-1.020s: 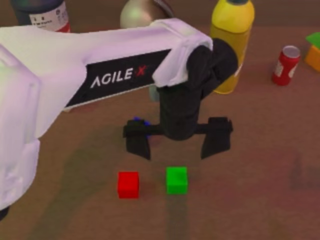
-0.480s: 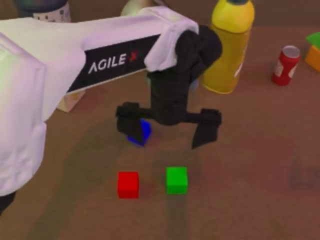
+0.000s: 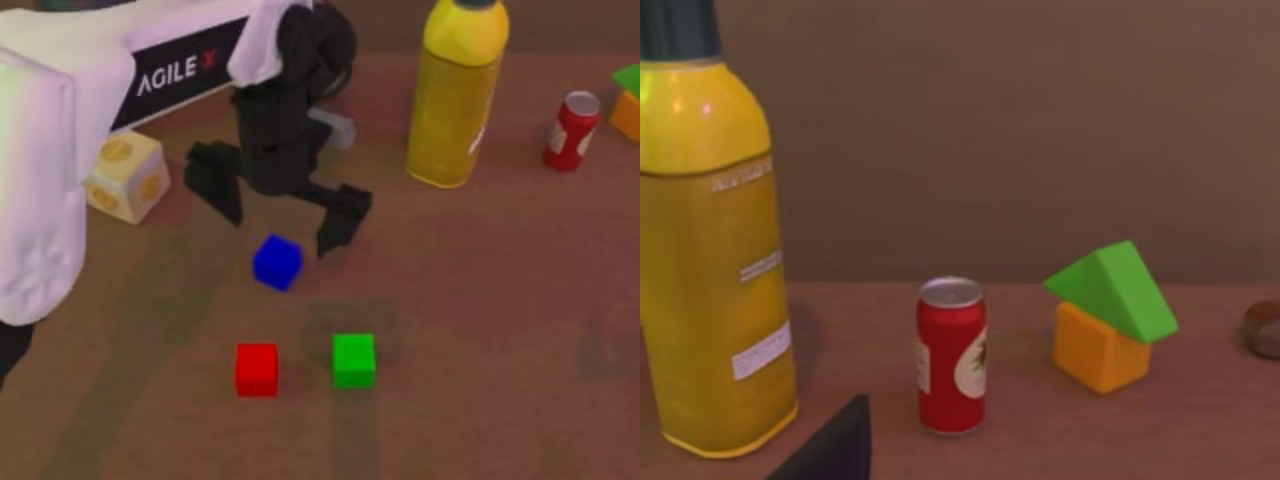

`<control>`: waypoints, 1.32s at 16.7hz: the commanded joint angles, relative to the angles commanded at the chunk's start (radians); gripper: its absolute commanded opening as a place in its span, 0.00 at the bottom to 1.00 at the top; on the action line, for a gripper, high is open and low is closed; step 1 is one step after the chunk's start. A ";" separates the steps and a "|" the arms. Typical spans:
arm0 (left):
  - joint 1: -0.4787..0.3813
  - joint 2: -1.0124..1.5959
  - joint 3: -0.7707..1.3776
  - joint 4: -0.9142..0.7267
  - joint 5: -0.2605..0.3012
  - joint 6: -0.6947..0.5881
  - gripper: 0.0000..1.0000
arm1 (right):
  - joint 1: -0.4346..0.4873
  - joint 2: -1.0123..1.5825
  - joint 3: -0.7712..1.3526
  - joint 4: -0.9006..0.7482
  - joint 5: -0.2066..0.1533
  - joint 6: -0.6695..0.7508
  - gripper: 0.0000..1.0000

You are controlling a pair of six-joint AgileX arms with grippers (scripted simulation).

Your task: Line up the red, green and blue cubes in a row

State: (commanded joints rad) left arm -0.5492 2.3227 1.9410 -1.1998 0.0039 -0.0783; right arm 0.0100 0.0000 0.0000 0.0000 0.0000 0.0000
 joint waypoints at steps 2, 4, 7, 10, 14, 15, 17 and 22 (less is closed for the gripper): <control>0.028 0.012 0.022 -0.003 0.001 0.062 1.00 | 0.000 0.000 0.000 0.000 0.000 0.000 1.00; 0.037 0.016 0.030 -0.003 0.001 0.082 1.00 | 0.000 0.000 0.000 0.000 0.000 0.000 1.00; 0.032 0.012 0.027 -0.002 0.000 0.081 1.00 | 0.000 0.000 0.000 0.000 0.000 0.000 1.00; 0.035 0.027 -0.003 0.038 0.001 0.080 1.00 | 0.000 0.000 0.000 0.000 0.000 0.000 1.00; 0.037 0.087 -0.095 0.201 0.001 0.083 1.00 | 0.000 0.000 0.000 0.000 0.000 0.000 1.00; 0.038 0.101 -0.117 0.237 0.002 0.084 1.00 | 0.000 0.000 0.000 0.000 0.000 0.000 1.00; 0.038 0.121 -0.145 0.278 0.002 0.085 1.00 | 0.000 0.000 0.000 0.000 0.000 0.000 1.00; 0.038 0.123 -0.148 0.282 0.002 0.085 0.92 | 0.000 0.000 0.000 0.000 0.000 0.000 1.00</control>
State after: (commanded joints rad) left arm -0.5111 2.4459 1.7933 -0.9181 0.0057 0.0063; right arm 0.0100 0.0000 0.0000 0.0000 0.0000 0.0000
